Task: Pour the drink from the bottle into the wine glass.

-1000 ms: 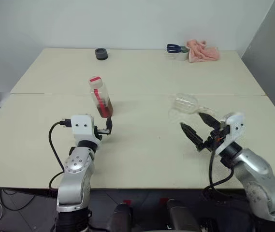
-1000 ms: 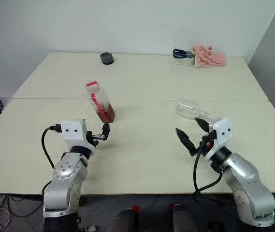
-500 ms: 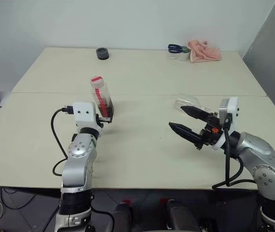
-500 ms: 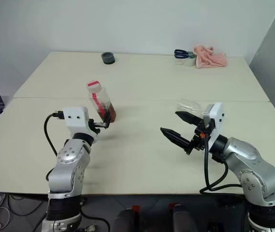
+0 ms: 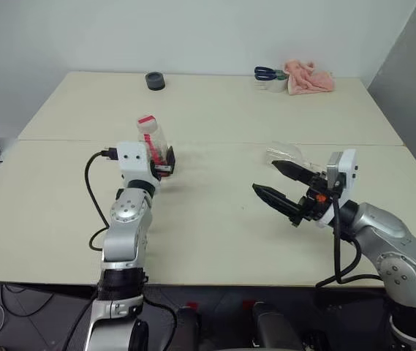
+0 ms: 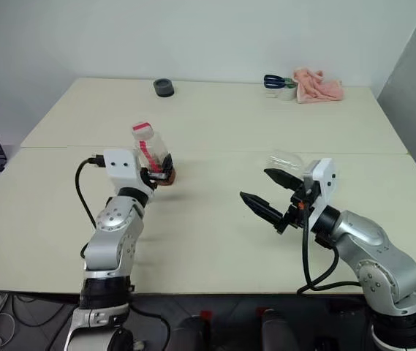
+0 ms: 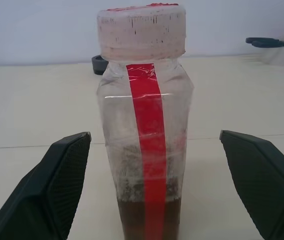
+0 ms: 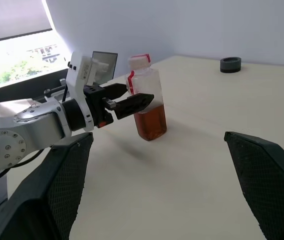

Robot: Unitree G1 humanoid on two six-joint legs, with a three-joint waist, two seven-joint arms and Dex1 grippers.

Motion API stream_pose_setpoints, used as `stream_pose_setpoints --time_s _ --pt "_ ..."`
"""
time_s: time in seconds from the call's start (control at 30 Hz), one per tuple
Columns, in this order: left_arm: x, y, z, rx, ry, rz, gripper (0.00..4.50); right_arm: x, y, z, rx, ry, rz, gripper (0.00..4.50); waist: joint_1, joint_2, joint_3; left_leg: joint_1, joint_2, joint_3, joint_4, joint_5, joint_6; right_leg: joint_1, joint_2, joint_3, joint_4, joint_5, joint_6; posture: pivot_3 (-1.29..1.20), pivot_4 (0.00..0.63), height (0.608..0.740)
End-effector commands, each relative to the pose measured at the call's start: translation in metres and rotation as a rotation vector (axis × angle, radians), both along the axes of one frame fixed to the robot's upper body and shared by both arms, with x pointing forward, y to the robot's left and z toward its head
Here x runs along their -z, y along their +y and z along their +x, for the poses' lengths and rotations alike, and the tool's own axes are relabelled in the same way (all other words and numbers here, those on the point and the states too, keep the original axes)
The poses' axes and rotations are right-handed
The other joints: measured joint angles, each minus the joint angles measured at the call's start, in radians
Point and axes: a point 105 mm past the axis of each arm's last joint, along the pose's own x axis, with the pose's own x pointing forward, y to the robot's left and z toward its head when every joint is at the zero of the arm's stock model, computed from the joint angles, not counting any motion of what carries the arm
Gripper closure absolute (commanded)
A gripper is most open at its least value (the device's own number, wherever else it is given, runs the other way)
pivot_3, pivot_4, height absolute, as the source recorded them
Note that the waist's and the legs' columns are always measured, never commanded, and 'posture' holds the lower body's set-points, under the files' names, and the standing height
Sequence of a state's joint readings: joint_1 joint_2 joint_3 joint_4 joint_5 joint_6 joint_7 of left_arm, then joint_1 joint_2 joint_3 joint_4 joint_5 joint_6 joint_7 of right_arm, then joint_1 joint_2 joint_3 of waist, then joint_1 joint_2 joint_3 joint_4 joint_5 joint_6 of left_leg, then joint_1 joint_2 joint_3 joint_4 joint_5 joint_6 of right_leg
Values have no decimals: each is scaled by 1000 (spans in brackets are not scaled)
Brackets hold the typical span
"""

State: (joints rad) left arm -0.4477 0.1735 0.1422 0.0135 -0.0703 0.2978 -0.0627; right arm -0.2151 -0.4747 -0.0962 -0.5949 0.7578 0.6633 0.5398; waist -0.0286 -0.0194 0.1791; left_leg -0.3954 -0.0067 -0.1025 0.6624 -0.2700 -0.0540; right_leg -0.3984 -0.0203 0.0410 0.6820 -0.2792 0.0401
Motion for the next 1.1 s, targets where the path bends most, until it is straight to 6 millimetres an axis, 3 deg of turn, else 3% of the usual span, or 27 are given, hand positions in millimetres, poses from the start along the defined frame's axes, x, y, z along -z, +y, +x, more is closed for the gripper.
stream_pose_setpoints --time_s 0.03,0.43,1.1 --pt "-14 -2 9 20 -59 30 17 -11 4 -9 0 -51 10 0 0 0 0 0 0 0 0 0 0 0 0 0 0 0 0 0 150 740" --pt "-12 -1 31 32 -74 39 17 -13 2 -14 46 -54 14 0 0 0 0 0 0 0 0 0 0 0 0 0 0 0 0 0 150 740" --pt "-21 6 31 21 -117 42 17 -13 2 -14 53 -39 29 0 -1 0 0 0 0 0 0 0 0 0 0 0 0 0 0 0 150 740"
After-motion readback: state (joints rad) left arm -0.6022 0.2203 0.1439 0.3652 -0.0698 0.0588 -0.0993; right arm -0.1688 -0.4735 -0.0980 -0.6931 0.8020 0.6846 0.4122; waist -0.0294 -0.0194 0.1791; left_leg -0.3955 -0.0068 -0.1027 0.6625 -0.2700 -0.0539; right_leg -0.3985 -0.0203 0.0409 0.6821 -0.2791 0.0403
